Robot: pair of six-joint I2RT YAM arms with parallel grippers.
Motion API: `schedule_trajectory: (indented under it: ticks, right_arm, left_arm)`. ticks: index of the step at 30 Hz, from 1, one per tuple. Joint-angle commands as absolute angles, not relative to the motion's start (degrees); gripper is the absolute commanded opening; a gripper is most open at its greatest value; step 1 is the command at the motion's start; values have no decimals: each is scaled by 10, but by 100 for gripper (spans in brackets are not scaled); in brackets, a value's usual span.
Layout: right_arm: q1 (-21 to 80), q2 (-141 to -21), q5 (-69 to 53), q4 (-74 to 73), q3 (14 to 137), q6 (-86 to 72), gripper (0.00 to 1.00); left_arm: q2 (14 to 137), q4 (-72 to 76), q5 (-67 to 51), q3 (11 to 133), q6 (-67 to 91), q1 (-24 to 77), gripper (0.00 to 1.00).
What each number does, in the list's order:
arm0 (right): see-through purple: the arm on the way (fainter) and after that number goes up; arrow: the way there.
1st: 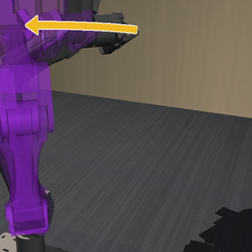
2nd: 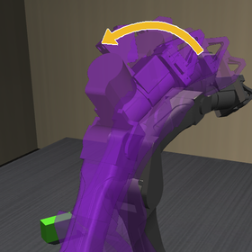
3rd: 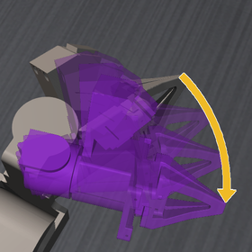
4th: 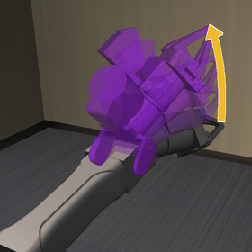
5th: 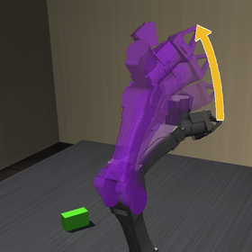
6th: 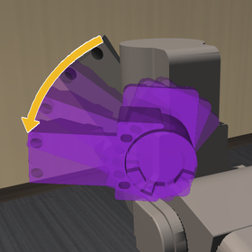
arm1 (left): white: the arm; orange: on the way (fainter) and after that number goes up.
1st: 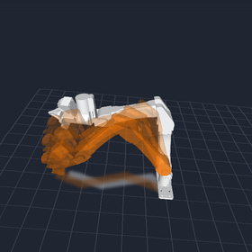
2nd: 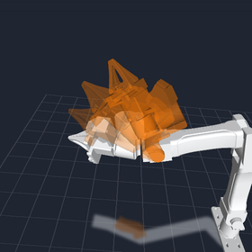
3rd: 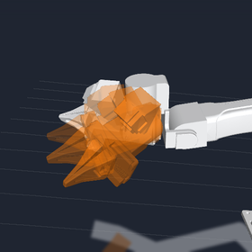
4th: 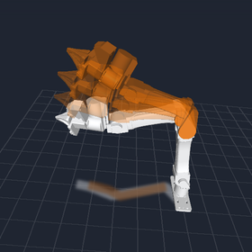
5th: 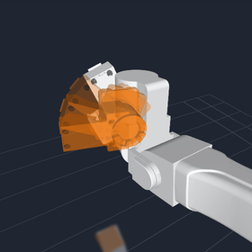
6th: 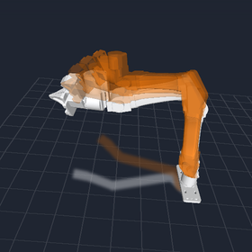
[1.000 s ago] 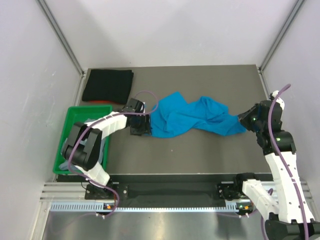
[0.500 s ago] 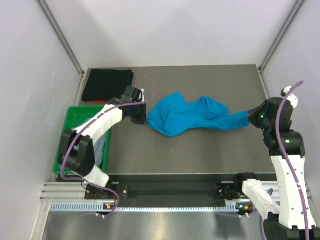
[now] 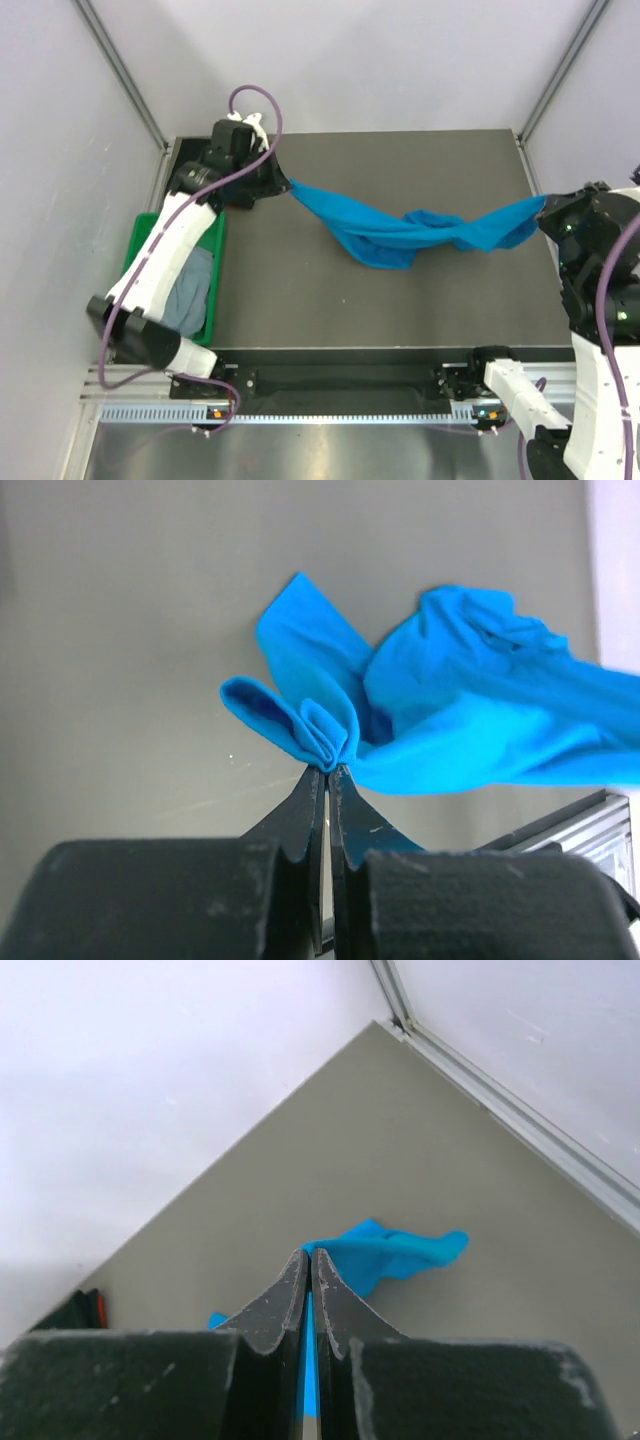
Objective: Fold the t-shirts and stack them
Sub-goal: Flatten the tshirt out
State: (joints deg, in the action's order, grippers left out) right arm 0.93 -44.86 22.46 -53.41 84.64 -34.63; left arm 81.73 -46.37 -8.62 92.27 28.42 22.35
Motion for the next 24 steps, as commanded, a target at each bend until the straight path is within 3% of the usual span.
schedule_trajectory:
  ticks: [1,10,13,19,24]
  right_arm:
    - [4,-489,228,-492,817,-330,0]
    - [-14,-611,222,-451,1025,-284,0]
    - [-15,-630,223,-442,1083,-286,0]
    - [-15,-614,208,-474,1107,-275,0]
    - [-15,-530,233,-532,1005,-268,0]
  left_arm:
    - [908,-471,-119,948,283,183,0]
    - [1010,-509,-131,1269,268,165,0]
    - [1008,-511,-147,1308,301,155,0]
    - [942,-497,-194,1210,316,156,0]
    - [840,-493,-193,1026,309,165,0]
